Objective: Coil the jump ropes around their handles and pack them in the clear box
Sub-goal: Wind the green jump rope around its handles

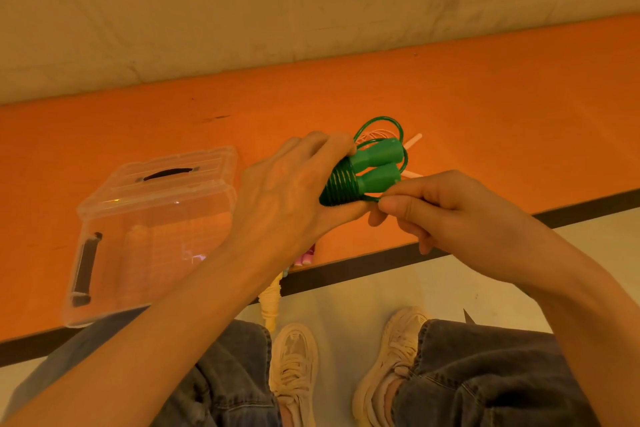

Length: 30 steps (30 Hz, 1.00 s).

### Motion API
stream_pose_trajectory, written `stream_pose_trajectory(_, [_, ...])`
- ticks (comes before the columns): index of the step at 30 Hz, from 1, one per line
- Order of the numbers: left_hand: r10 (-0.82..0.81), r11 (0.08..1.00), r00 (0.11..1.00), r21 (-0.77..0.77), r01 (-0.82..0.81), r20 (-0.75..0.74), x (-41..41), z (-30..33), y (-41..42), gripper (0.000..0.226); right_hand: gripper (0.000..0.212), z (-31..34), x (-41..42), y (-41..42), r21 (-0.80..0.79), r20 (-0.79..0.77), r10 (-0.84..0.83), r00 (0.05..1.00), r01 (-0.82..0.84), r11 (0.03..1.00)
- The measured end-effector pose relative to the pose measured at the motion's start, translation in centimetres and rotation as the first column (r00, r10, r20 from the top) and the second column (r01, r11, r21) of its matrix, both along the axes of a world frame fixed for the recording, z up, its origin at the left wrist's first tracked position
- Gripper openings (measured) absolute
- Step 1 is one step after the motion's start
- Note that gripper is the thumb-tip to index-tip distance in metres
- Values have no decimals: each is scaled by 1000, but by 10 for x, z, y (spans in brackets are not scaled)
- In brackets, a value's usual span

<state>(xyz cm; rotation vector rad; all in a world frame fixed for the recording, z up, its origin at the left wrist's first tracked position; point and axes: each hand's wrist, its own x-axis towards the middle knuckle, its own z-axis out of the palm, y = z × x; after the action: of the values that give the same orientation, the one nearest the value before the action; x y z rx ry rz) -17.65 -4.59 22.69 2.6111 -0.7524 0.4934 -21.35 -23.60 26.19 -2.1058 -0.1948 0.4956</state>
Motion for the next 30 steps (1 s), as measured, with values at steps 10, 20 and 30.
stream_pose_trajectory(10, [9, 1000, 999, 14, -10, 34, -1, -2, -2, 43, 23, 10, -3, -8, -111, 162, 71, 984, -54, 992])
stream_pose_trajectory(20, [-18, 999, 1000, 44, 18, 18, 0, 0, -1, 41, 24, 30, 0, -33, -167, 442, 26, 896, 54, 984])
stream_pose_trajectory(30, [-160, 969, 987, 195, 153, 20, -11, 3, -6, 49, 20, 9, 38, -13, 34, 434, -179, 883, 182, 983])
